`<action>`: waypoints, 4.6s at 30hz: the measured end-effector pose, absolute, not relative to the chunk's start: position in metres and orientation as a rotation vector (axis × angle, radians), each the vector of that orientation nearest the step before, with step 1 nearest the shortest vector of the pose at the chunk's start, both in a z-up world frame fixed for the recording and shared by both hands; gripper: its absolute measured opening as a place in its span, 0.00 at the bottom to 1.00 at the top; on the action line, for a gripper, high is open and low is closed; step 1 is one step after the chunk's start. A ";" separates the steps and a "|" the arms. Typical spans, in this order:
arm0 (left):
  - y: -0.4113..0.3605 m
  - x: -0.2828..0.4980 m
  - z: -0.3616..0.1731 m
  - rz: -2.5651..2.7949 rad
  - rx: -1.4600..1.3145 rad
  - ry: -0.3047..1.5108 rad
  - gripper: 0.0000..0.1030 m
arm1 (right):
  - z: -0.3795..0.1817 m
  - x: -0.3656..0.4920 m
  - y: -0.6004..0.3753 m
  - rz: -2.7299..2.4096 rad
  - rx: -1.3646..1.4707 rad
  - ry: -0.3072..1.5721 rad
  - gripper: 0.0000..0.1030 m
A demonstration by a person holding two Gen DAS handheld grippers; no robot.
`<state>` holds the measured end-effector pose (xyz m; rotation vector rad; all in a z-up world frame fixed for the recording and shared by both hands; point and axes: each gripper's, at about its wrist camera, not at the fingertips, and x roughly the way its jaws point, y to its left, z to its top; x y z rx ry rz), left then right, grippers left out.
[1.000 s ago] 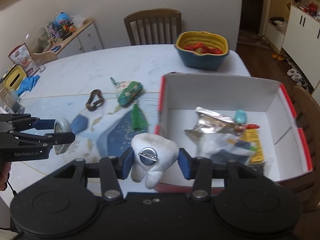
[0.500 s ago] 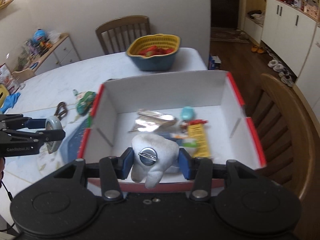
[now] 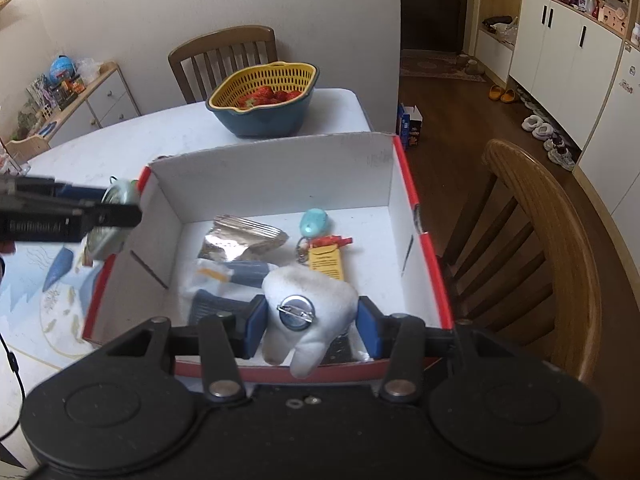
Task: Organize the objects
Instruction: 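Carry the tape roller with the left tool while the right tool carries the tooth plush into the box, then open both tools to release the tape roller and tooth plush into the box, then withdraw both tools from the box back over the table items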
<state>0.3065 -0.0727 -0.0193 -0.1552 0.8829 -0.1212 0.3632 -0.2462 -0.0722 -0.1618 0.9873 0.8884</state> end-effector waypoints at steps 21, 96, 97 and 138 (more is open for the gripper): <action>-0.131 0.396 -0.054 -0.182 -0.032 0.966 0.51 | -0.116 0.399 -0.194 0.942 -0.285 1.020 0.45; -0.022 0.266 -0.017 -0.127 -0.246 0.854 0.91 | -0.030 0.325 -0.175 0.969 -0.222 0.916 0.87; -0.016 0.263 -0.016 -0.127 -0.243 0.850 0.95 | -0.028 0.322 -0.171 0.969 -0.220 0.915 0.87; 0.201 0.198 -0.101 0.081 -0.238 0.854 1.00 | -0.028 0.244 0.032 1.026 -0.294 0.936 0.88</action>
